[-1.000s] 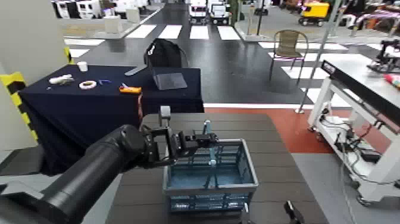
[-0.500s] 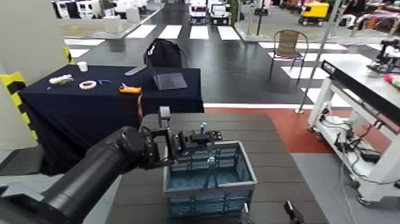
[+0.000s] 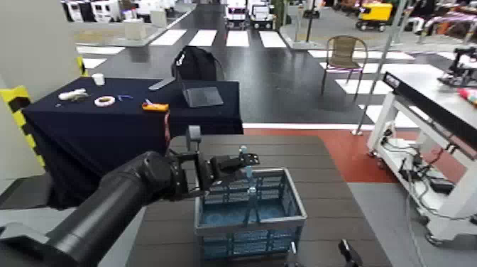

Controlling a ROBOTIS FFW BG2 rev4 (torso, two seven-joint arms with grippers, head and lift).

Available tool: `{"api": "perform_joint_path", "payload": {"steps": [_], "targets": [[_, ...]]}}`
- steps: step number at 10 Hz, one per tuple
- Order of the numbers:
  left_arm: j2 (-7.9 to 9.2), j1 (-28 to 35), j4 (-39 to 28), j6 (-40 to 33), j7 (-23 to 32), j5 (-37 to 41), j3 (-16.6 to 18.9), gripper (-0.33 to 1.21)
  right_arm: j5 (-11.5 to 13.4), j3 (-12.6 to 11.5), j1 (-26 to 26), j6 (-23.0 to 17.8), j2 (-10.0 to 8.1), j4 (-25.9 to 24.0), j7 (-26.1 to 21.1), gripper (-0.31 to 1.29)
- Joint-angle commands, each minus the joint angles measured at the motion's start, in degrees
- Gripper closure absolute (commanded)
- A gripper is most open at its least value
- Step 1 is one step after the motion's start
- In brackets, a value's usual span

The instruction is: Place the crate on the table.

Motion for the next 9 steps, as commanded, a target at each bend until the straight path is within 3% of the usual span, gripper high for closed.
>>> {"api": "perform_joint_path", "payload": {"steps": [1,4,7,9], "targets": [[1.26,2.6,-7.0,-0.5,4.3,-5.7,3.4,0.05,0.1,0.0,0.1,0.2,0.0,-0.1,0.0,0.13],[3.29,10.4,-22.4,-0.8,9.5,-14.2,9.5,0.13,0.2,-0.4,0.4,0.3,0.09,-0.3,0.0,0.13],[6.19,22.5,-41.8,-4.7,17.8,-18.1,14.6,0.14,0.3,-1.1,0.8,0.3,0.26,-0.5,0.0,0.13],[7.24,32.3,-53.5,-10.9,23.6,-21.0,17.1,0.14,0.4,-1.6,1.0,0.2,0.35,-0.5,0.0,0.13]]}}
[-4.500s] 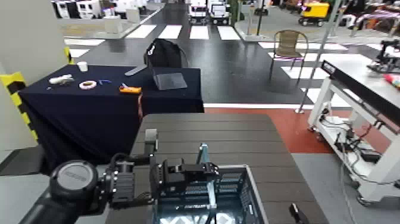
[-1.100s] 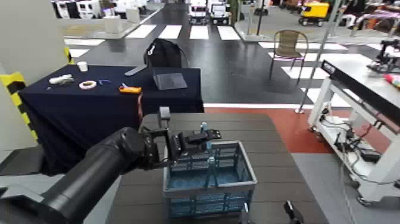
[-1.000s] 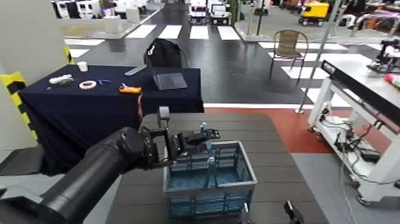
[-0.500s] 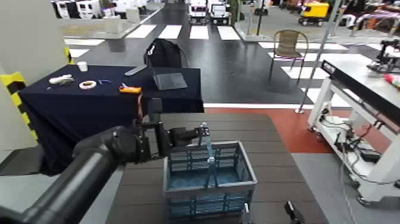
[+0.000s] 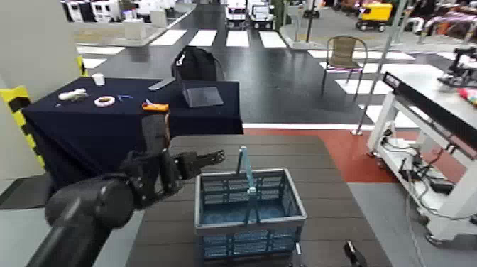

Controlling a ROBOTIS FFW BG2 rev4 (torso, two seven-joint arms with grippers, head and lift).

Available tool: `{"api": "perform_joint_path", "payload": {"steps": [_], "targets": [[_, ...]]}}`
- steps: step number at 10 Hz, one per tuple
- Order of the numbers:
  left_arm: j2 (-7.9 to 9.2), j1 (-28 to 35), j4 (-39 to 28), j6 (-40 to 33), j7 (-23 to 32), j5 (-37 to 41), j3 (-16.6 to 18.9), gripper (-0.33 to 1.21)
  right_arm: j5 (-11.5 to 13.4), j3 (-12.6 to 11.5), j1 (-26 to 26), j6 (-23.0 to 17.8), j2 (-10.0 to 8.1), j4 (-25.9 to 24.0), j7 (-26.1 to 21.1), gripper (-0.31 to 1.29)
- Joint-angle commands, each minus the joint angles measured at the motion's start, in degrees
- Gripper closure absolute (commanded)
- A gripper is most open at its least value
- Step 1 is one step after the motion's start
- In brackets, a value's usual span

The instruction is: Place the crate on the table.

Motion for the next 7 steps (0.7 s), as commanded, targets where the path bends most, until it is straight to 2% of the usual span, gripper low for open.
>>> {"api": "perform_joint_path", "payload": {"steps": [1,3,5,7], "targets": [[0.93,13.0,-14.2,-9.0,5.8,-4.8,3.2,0.14,0.1,-0.6,0.3,-0.1,0.16,-0.1,0.0,0.13],[-0.04,23.2,-20.2,-18.1,8.7,-10.7,5.7,0.13,0.3,-0.9,0.6,-0.1,0.25,-0.3,0.0,0.13],[-1.62,30.9,-22.2,-26.1,10.1,-15.6,7.2,0.14,0.3,-1.1,0.8,0.4,0.25,-0.4,0.0,0.13],[-2.06,36.1,-22.1,-33.9,12.6,-19.0,7.1,0.14,0.3,-1.3,1.0,1.7,0.16,-1.0,0.1,0.13]]}}
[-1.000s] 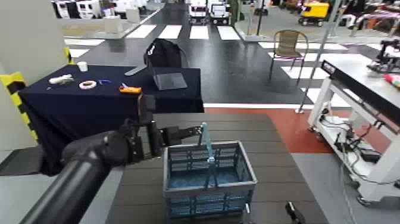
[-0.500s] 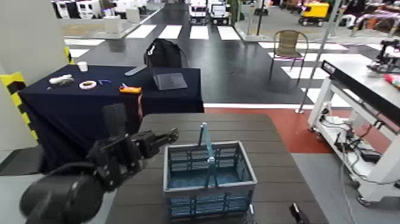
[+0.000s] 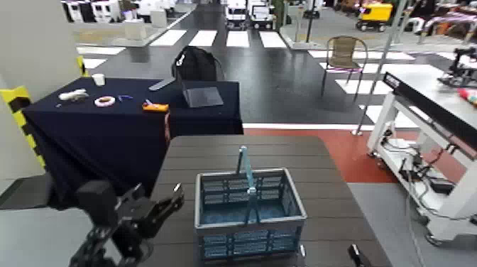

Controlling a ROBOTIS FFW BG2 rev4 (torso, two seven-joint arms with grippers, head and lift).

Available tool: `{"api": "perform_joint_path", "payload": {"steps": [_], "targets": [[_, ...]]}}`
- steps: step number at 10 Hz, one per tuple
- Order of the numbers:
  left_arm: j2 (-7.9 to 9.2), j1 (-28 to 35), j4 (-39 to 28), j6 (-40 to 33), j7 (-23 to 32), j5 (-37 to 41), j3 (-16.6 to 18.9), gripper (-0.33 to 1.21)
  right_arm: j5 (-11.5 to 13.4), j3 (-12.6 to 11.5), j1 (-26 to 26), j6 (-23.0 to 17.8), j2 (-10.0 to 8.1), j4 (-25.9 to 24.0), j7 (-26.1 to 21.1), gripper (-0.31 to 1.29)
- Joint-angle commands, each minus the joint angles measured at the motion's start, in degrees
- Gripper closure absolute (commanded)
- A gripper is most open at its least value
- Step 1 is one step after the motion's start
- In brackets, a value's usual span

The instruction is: Place the crate on the table.

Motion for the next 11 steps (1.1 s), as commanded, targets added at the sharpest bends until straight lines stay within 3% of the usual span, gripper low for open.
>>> {"api": "perform_joint_path", "payload": {"steps": [1,4,7,11], "targets": [[-0.28,6.6,1.1,-12.9,5.5,-3.9,-0.9,0.13,-0.2,-0.1,0.4,2.6,0.0,-1.0,0.1,0.13],[-1.07,12.8,3.4,-24.5,11.5,-10.0,-2.0,0.13,-0.5,0.0,0.5,4.1,-0.18,-1.7,0.1,0.13],[-1.6,16.5,2.7,-27.3,13.2,-12.8,-1.8,0.13,0.0,-0.5,0.9,4.1,-0.09,-2.0,0.1,0.13],[-1.51,16.7,2.6,-27.4,13.2,-13.2,-2.0,0.13,1.3,-0.6,0.9,4.4,0.09,-2.6,-0.2,0.13]]}}
